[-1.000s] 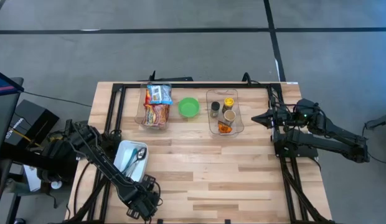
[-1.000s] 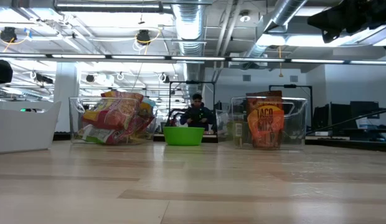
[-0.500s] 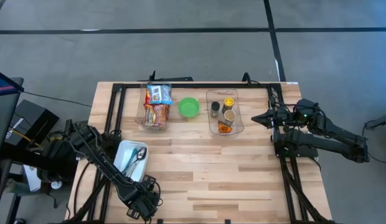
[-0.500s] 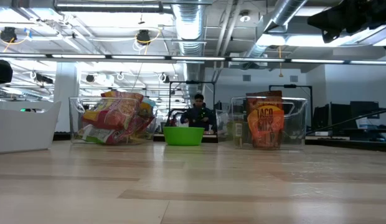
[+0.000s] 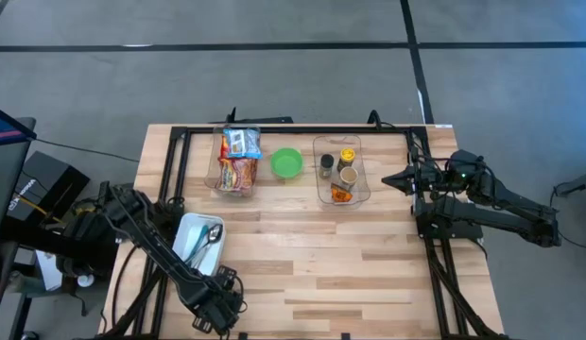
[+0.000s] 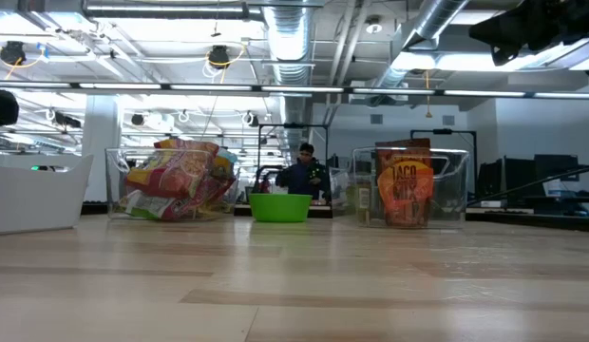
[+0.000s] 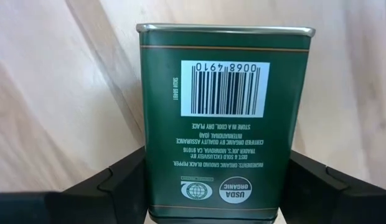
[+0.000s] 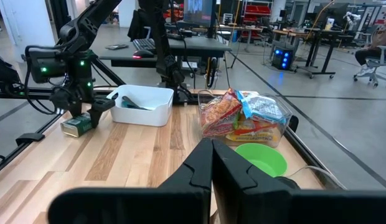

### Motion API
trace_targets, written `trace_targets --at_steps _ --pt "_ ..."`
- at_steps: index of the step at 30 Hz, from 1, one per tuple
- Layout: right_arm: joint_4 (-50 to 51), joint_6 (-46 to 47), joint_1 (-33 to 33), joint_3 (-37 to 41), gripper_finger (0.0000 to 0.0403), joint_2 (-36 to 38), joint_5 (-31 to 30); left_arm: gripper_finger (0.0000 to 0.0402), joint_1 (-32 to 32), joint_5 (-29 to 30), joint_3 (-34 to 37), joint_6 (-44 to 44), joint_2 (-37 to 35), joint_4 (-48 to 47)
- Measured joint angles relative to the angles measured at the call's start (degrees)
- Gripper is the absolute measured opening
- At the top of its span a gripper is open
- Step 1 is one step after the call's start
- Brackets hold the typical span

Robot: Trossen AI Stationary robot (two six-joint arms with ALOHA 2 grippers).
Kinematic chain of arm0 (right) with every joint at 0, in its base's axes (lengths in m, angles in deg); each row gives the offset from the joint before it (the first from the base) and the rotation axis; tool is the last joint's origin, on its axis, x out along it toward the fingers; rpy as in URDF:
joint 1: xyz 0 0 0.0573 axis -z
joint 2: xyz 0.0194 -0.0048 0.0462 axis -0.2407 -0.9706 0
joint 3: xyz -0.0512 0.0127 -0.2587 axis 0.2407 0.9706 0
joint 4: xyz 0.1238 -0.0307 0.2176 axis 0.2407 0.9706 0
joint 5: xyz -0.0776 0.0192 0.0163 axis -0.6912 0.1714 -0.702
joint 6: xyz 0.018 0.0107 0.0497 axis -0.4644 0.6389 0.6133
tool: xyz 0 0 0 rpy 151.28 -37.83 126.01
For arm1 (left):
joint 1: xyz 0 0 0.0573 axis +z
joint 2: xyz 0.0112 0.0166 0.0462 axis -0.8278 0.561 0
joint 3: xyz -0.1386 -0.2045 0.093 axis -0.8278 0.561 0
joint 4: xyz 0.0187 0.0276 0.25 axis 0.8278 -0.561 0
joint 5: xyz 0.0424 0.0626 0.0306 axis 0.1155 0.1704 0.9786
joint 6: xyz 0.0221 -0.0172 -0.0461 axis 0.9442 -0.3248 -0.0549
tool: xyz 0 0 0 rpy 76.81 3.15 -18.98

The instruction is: Pick & Place Food Item

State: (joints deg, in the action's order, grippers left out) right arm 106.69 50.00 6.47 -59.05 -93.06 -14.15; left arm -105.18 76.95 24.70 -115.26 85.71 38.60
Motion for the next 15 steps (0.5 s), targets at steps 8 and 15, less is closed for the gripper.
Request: trace_targets --at_steps 8,15 --pt "0.0 0.0 0.0 0.0 0.0 0.0 0.0 0.0272 2.9 0.2 0.0 1.1 -6.1 0.1" --pt "0.0 0.0 0.0 0.0 0.0 0.0 0.0 0.0272 5.9 0.2 0.0 6.0 -11.2 0.2"
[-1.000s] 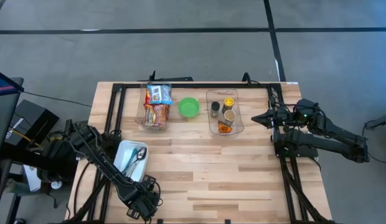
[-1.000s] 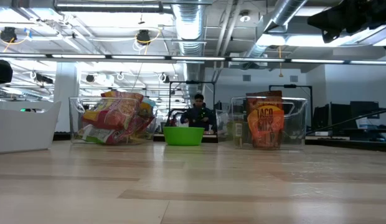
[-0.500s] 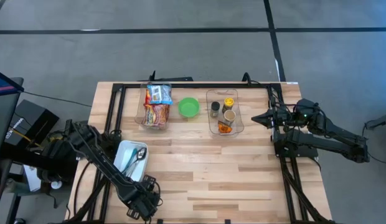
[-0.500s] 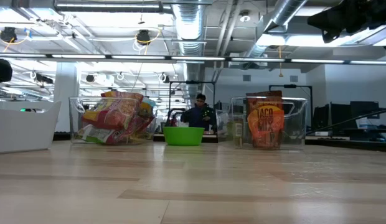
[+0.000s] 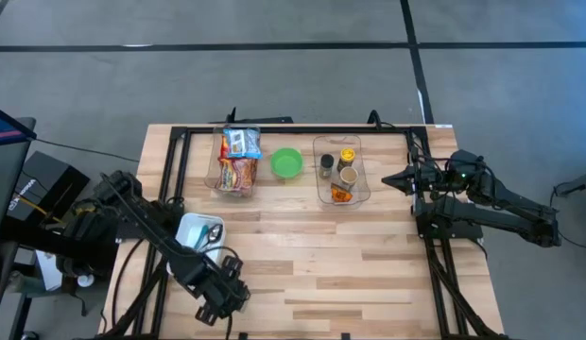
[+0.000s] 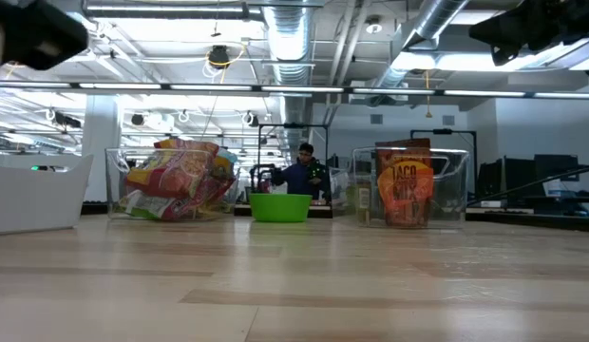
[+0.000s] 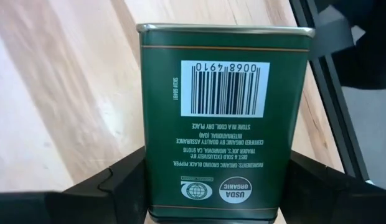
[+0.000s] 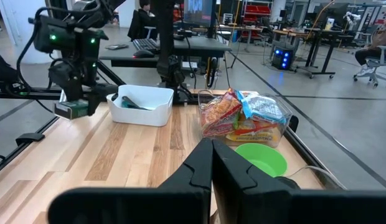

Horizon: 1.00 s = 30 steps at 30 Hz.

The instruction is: Pick & Place Food Item

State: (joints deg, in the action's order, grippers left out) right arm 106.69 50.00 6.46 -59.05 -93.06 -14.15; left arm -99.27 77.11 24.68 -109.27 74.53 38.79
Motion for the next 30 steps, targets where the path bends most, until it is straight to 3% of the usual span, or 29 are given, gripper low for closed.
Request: trace_targets --at_steps 14,21,30 --pt "0.0 0.0 0.0 0.0 0.0 0.0 0.0 0.0271 9.9 -1.1 0.0 3.1 -2.3 4.5" --pt "0.0 0.0 0.0 0.0 0.0 0.0 0.0 0.0271 15.5 -1.6 0.0 11.4 -2.3 9.4" --pt "0.0 0.0 0.0 0.0 0.0 0.0 0.0 0.0271 21.2 -6.4 0.0 13.1 -2.3 14.8"
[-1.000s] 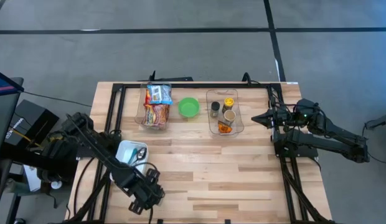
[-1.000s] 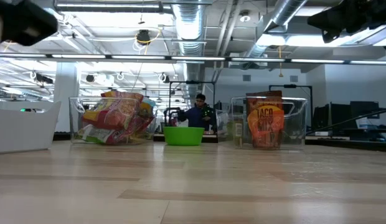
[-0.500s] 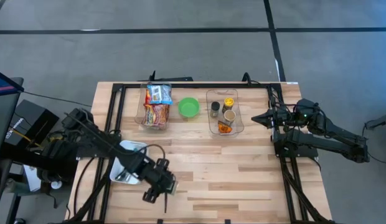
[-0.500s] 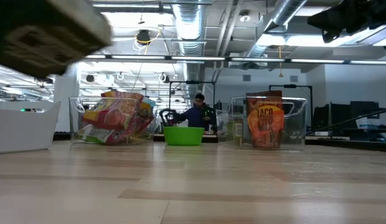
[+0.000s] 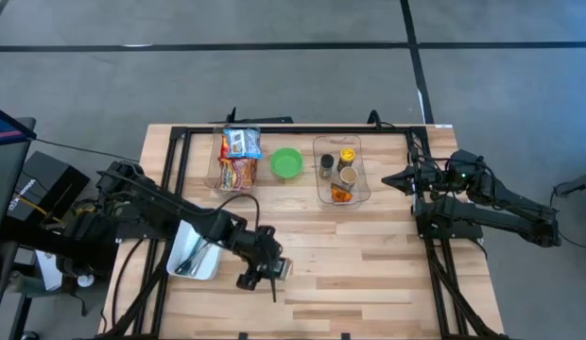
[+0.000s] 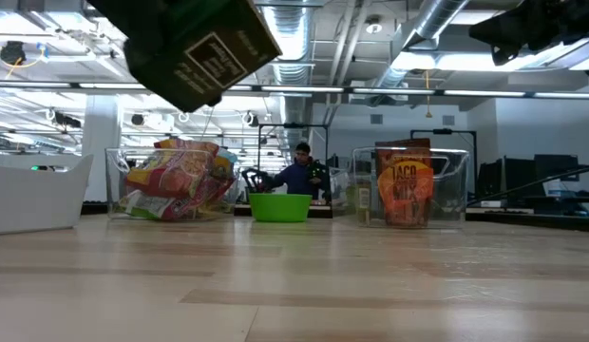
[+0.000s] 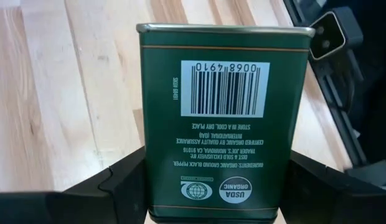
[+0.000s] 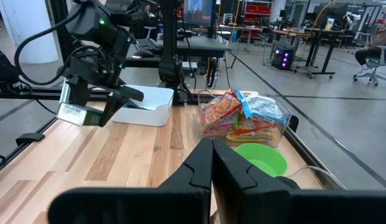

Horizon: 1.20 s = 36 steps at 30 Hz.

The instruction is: Pick & Place Food Item

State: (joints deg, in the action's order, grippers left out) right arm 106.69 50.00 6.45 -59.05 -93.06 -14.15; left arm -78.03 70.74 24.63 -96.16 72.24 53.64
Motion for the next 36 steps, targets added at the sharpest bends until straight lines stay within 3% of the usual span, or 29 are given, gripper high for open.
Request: trace_targets --at_steps 18,36 --pt "0.0 0.0 0.0 0.0 0.0 0.0 0.0 0.0271 5.2 -2.1 0.0 16.3 0.0 1.2" --pt "0.0 0.0 0.0 0.0 0.0 0.0 0.0 0.0271 10.7 -2.0 0.0 22.3 0.1 10.8"
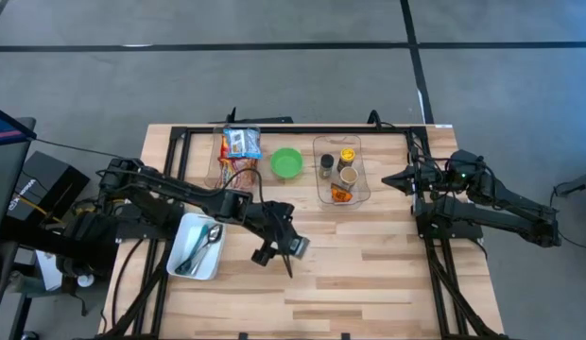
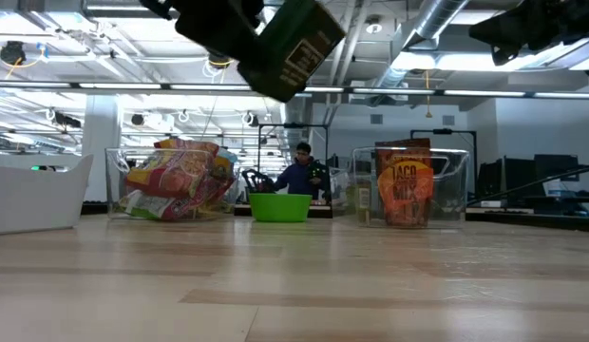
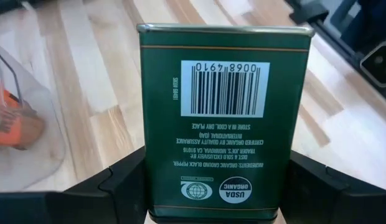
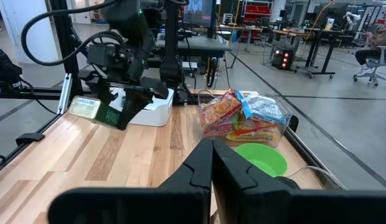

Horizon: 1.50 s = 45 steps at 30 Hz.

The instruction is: Pick & Place Food Item

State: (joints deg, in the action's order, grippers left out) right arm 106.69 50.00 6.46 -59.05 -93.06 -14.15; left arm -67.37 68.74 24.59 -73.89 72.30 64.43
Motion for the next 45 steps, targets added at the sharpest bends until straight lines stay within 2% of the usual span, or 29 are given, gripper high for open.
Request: trace_targets --at_steps 6,18,45 --pt "0.0 0.0 0.0 0.0 0.0 0.0 0.0 0.0271 1.1 0.0 0.0 -5.4 0.0 3.4" --pt "0.0 0.0 0.0 0.0 0.0 0.0 0.0 0.0271 3.4 0.2 0.0 -10.6 0.0 5.5" --pt "0.0 0.0 0.0 0.0 0.0 0.0 0.0 0.0268 3.1 0.2 0.0 -8.9 0.0 4.6"
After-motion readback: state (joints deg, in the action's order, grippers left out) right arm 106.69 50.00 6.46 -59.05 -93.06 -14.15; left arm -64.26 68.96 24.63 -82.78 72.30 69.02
